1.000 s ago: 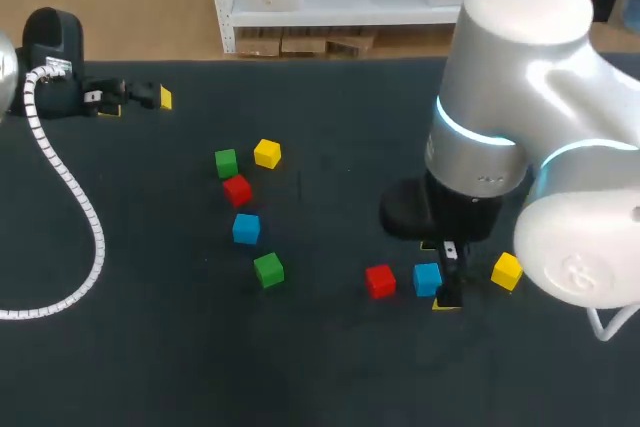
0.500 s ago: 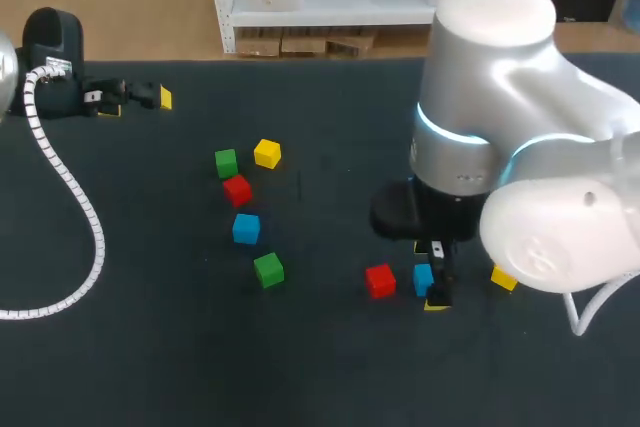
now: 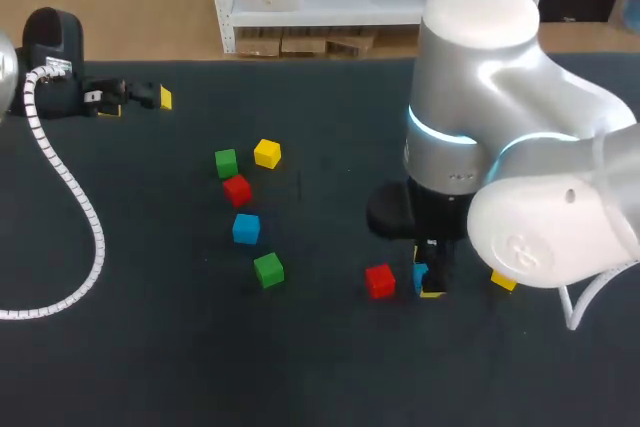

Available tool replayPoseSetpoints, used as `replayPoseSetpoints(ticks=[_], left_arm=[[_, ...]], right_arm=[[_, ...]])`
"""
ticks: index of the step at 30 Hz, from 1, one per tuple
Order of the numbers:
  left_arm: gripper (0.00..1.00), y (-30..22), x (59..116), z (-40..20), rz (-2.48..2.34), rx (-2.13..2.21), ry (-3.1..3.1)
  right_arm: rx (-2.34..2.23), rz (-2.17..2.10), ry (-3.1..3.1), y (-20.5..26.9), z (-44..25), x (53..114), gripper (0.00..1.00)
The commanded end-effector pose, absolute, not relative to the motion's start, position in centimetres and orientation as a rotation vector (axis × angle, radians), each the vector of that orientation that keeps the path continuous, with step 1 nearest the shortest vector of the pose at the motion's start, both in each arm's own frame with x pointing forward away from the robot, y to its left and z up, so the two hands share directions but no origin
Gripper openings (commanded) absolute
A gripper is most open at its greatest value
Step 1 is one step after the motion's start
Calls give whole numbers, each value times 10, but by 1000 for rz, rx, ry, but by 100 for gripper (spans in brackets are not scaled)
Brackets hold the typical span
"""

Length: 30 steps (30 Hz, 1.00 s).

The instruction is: Place the blue cubes, place green cubes on the blue cubes, place the yellow cubes on the green cubes, then place the red cubes on the yellow cubes, and place purple cube on the red cubes.

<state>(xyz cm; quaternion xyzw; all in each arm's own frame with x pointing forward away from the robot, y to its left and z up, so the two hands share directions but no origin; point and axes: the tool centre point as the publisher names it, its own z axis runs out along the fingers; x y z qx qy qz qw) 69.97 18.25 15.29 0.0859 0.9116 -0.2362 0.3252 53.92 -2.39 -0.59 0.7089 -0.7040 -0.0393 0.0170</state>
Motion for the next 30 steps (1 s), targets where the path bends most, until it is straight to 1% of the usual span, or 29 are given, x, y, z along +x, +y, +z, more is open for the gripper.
replayPoseSetpoints(ticks=[1,3,4,12,20,30], left_arm=[[100,184,700,151,-631,230,2380],[100,184,700,151,-631,230,2380],[100,184,700,151,-631,230,2380],[100,184,700,151,-631,230,2380],[100,184,700,151,-631,230,2380],[100,184,700,151,-631,230,2380]], right_arm=[[2203,-116,-2196,-25,-7,539,15],[2198,-101,-2207,-25,-6,539,4],[2190,-85,-2218,-25,-5,540,0],[2146,-52,-2248,-28,2,545,0],[2136,-82,-2314,-32,35,557,0],[2200,-12,-2325,-17,66,577,0]])
